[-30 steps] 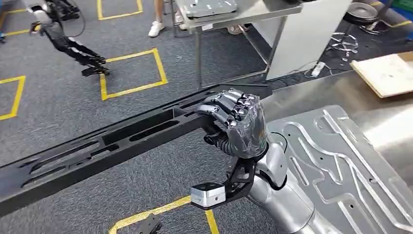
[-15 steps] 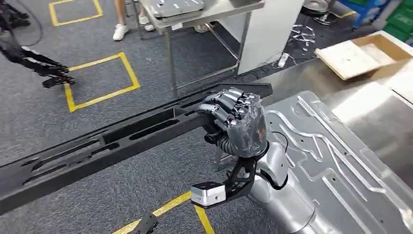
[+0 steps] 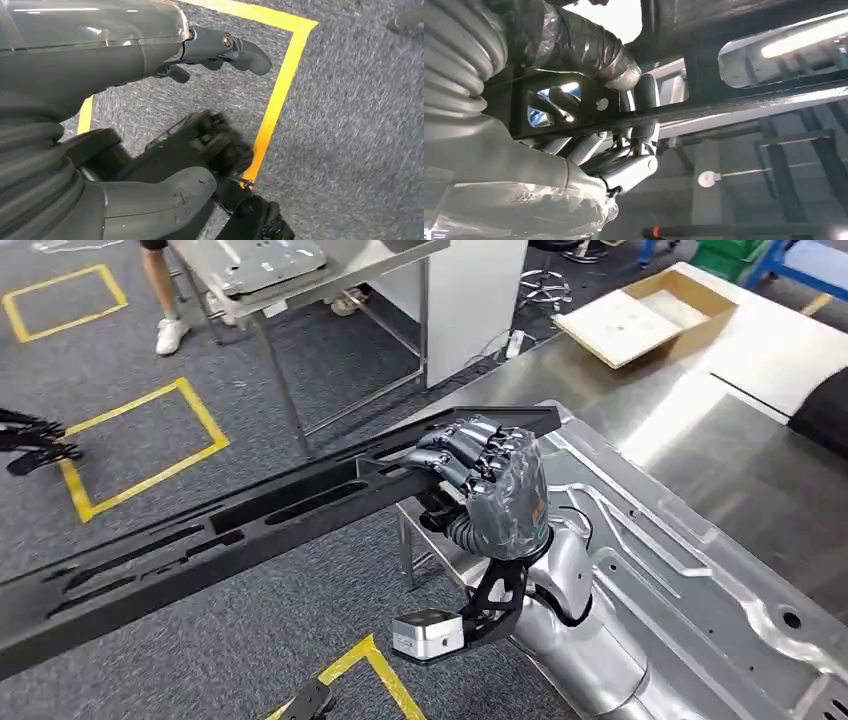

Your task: Take the parts from the cabinet and place them on the table.

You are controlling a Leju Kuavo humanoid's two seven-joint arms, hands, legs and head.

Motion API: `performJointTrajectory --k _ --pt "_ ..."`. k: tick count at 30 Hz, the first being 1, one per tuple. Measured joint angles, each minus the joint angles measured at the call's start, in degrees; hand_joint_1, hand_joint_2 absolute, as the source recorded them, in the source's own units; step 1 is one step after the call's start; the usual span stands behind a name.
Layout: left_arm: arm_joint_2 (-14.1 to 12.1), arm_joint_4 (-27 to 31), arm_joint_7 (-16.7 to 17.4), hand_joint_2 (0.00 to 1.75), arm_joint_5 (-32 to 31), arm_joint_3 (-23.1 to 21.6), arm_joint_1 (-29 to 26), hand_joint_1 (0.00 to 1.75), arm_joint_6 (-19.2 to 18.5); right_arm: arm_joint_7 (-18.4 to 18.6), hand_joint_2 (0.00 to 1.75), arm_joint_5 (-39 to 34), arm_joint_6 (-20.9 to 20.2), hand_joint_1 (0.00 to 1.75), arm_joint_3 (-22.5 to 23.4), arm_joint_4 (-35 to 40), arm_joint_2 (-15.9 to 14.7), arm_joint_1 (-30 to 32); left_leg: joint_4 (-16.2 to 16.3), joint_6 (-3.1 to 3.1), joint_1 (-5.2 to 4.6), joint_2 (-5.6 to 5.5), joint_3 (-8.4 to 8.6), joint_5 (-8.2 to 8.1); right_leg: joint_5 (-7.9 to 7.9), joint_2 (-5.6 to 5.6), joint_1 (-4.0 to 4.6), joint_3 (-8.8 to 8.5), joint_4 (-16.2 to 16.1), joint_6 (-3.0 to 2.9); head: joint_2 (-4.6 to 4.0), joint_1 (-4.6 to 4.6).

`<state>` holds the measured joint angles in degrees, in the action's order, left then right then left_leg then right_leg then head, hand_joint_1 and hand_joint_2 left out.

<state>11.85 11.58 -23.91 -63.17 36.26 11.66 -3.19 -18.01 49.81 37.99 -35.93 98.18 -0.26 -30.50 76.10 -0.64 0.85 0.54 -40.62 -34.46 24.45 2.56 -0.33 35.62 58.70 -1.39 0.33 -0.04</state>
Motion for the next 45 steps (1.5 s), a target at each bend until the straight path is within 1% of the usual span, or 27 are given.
performJointTrajectory --k 3,4,5,8,9,11,12,14,15,16,18,19,20,24,25,27,29,31,33,34,35,39,40,41,42,44,45 --pt "-0.1 0.0 -0.1 1.75 0.1 0.0 0.1 0.0 0.0 0.0 1.75 0.0 0.0 1.75 0.0 0.0 0.0 -0.1 -11.9 0.59 0.08 -1.48 4.94 7.23 0.1 2.3 -0.05 -0.04 0.4 0.17 0.0 0.0" --pt "-0.1 0.0 -0.1 1.75 0.1 0.0 0.1 0.0 0.0 0.0 1.75 0.0 0.0 1.75 0.0 0.0 0.0 -0.1 -15.6 0.88 0.36 -4.69 6.33 7.9 0.12 2.74 -0.23 0.19 0.6 0.37 0.0 0.04" --pt "-0.1 0.0 -0.1 1.75 0.1 0.0 0.1 0.0 0.0 0.0 1.75 0.0 0.0 1.75 0.0 0.0 0.0 -0.2 -16.9 0.95 0.52 -5.16 6.99 7.62 0.2 3.66 0.18 0.67 1.2 0.78 0.0 0.04" --pt "-0.1 0.0 -0.1 1.75 0.1 0.0 0.2 0.0 0.0 0.0 1.75 0.0 0.0 1.75 0.0 0.0 0.0 -0.1 -16.5 1.53 0.05 -3.62 6.81 7.89 -0.47 5.45 -0.28 1.2 0.6 1.98 0.0 0.02" --pt "0.2 0.0 -0.1 1.75 0.1 0.0 0.3 0.0 0.0 0.0 1.75 0.0 0.0 1.75 0.0 0.0 0.0 -0.1 -17.2 2.21 0.75 -2.7 6.88 8.36 -0.44 6.07 -0.22 1.37 0.8 2.32 0.0 -0.02" --pt "0.2 0.1 -0.1 1.75 0.2 0.0 0.6 0.0 0.0 0.0 1.75 0.0 0.0 1.75 0.0 0.0 -0.1 -0.4 -17.5 2.95 0.55 -1.38 6.98 8.58 2.64 0.35 0.07 3.14 4.7 2.72 0.0 0.28" --pt "0.2 0.1 -0.1 1.75 0.2 0.0 0.5 0.0 0.0 0.0 1.75 0.0 0.0 1.75 0.0 0.0 -0.1 -0.4 -17.5 2.97 0.41 -0.61 6.91 8.56 5.15 -1.29 -0.08 5.31 9.4 3.07 0.0 0.33" --pt "0.1 0.1 -0.1 1.75 0.2 0.0 0.1 0.0 0.0 0.0 1.75 0.0 0.0 1.75 0.0 0.0 -0.1 -0.2 -17.4 3.08 0.24 0.96 6.85 8.47 7.95 -2.26 -0.4 8.81 17.0 3.42 0.0 0.31" --pt "0.0 0.1 -0.1 1.75 0.2 0.0 0.1 0.0 0.0 0.0 1.75 0.0 0.0 1.75 0.0 -0.1 -0.1 -0.2 -17.4 3.01 0.24 1.73 6.84 8.42 7.54 -2.38 -0.52 9.18 17.8 3.48 0.0 0.28" --pt "0.0 0.1 -0.1 1.75 0.2 0.0 0.1 0.0 0.0 0.0 1.75 0.0 0.0 1.75 0.0 -0.2 -0.1 -0.1 -17.4 2.94 0.24 2.41 6.87 8.37 5.95 -2.53 -0.54 8.16 15.8 3.47 0.0 0.31" --pt "0.1 0.1 -0.1 1.75 0.2 0.0 0.3 0.0 0.0 0.0 1.75 0.0 0.1 1.75 0.0 -0.1 -0.1 -0.3 -17.4 2.69 0.24 3.66 7.21 8.13 1.18 -3.65 -0.42 2.45 5.7 3.1 0.0 0.31" --pt "0.1 0.1 -0.1 1.75 0.2 0.0 0.3 0.0 0.0 0.0 1.75 0.0 0.1 1.75 0.0 -0.1 -0.1 -0.4 -17.4 2.47 0.18 4.13 7.49 7.99 0.34 -5.86 -0.13 -0.1 1.0 2.7 0.0 0.28" --pt "0.1 0.1 -0.1 1.75 0.3 0.0 0.3 0.0 0.0 0.0 1.75 0.0 0.1 1.75 0.0 -0.1 -0.1 -0.4 -17.4 2.14 -0.25 4.53 7.49 7.86 0.86 -7.01 0.7 -0.36 0.4 2.2 0.0 0.28" --pt "0.1 0.1 -0.1 1.75 0.3 0.0 0.5 0.0 0.0 0.2 1.75 0.0 0.1 1.75 0.0 -0.1 -0.1 -0.5 -17.8 0.8 -0.41 6.7 8.3 7.62 0.4 -4.2 0.5 -0.11 -0.2 0.96 0.0 0.26" --pt "0.0 0.1 -0.1 1.75 0.3 -0.1 0.6 0.0 0.0 0.2 1.75 0.0 0.1 1.75 0.0 -0.1 -0.1 -0.4 -17.1 0.48 0.03 5.07 8.06 6.88 0.11 -3.73 -0.03 -0.56 -0.6 0.64 0.0 0.26" --pt "0.0 0.1 -0.1 1.75 0.4 -0.1 0.5 0.0 0.0 0.3 1.75 0.0 0.1 1.75 0.0 -0.2 0.0 -0.8 -10.5 0.45 0.11 1.0 5.25 2.71 -0.04 -2.66 -0.12 -0.49 -0.7 -0.03 0.0 0.2" --pt "0.0 0.1 -0.1 1.75 0.4 -0.1 0.2 0.0 0.0 0.3 1.75 0.0 0.1 1.75 0.0 -0.4 0.0 -0.7 -1.6 0.17 0.12 -0.05 1.01 -0.81 -0.01 -1.09 0.0 -0.41 -0.6 -0.14 0.0 0.22" --pt "0.0 0.1 -0.1 1.75 0.5 -0.1 -0.1 0.0 0.0 0.3 1.75 0.0 0.1 1.75 0.0 -0.7 0.0 -0.6 -1.2 0.18 0.12 -0.11 0.5 0.9 0.04 0.65 0.05 -0.38 -0.2 -0.17 0.0 0.22" --pt "0.0 0.1 -0.1 1.75 0.5 -0.1 0.0 0.0 0.0 0.3 1.75 0.0 0.1 1.75 0.0 -0.7 0.0 -0.7 -9.5 0.52 0.19 -0.88 4.08 6.09 0.3 2.26 0.01 -0.39 0.3 0.09 0.0 0.22" --pt "-0.1 0.1 -0.1 1.75 0.5 -0.1 0.0 0.0 0.0 0.3 1.75 0.0 0.1 1.75 0.0 -0.7 0.0 -0.7 -15.1 0.85 0.31 -3.34 6.43 8.55 0.48 3.0 -0.06 -0.27 0.6 0.29 0.0 0.2" --pt "-0.2 0.1 -0.1 1.75 0.5 -0.1 0.0 0.0 0.0 0.3 1.75 0.0 0.1 1.75 0.0 -0.7 0.0 -0.7 -16.1 1.04 0.61 -6.14 6.86 7.53 0.57 3.5 0.11 0.09 0.9 0.56 0.0 0.28" --pt "-0.2 0.1 0.0 1.75 0.5 -0.1 0.0 0.0 0.0 0.3 1.75 -0.1 0.1 1.75 0.0 -0.9 0.0 -0.8 -17.0 1.51 0.15 -4.02 7.2 7.92 -0.16 6.29 -0.53 0.98 0.5 2.11 0.0 0.24" --pt "-0.1 0.1 0.0 1.75 0.5 -0.1 0.2 0.0 0.0 0.3 1.75 -0.1 0.1 1.75 0.1 -0.9 0.0 -0.7 -17.7 2.05 0.84 -2.93 7.51 8.38 0.28 4.45 -0.32 1.08 1.1 2.22 0.0 0.2" --pt "-0.1 0.1 -0.1 1.75 0.5 -0.1 0.3 0.0 0.0 0.3 1.75 -0.1 0.1 1.75 0.3 -0.9 -0.1 -1.0 -18.0 2.47 0.7 -2.27 7.73 8.42 1.72 0.55 0.17 2.01 3.1 2.41 0.0 0.65" --pt "-0.1 0.1 -0.1 1.75 0.5 -0.1 0.3 0.0 0.0 0.4 1.75 -0.2 0.1 1.75 0.4 -1.0 -0.1 -1.1 -18.1 2.65 0.61 -1.57 7.81 8.45 3.59 -1.04 0.05 3.74 6.5 2.63 0.0 0.57" --pt "-0.2 0.1 -0.1 1.75 0.5 -0.1 0.0 0.0 0.0 0.5 1.75 -0.2 0.1 1.75 0.4 -1.3 -0.1 -1.1 -18.0 2.8 0.51 0.2 7.81 8.21 7.19 -2.09 -0.32 8.4 15.3 3.0 0.0 0.61" --pt "-0.2 0.1 -0.1 1.75 0.5 -0.1 -0.1 0.0 0.0 0.5 1.75 -0.2 0.1 1.75 0.5 -1.5 -0.1 -1.0 -18.0 2.76 0.51 1.03 7.82 8.14 7.45 -2.21 -0.5 9.74 17.7 3.17 0.0 0.59"
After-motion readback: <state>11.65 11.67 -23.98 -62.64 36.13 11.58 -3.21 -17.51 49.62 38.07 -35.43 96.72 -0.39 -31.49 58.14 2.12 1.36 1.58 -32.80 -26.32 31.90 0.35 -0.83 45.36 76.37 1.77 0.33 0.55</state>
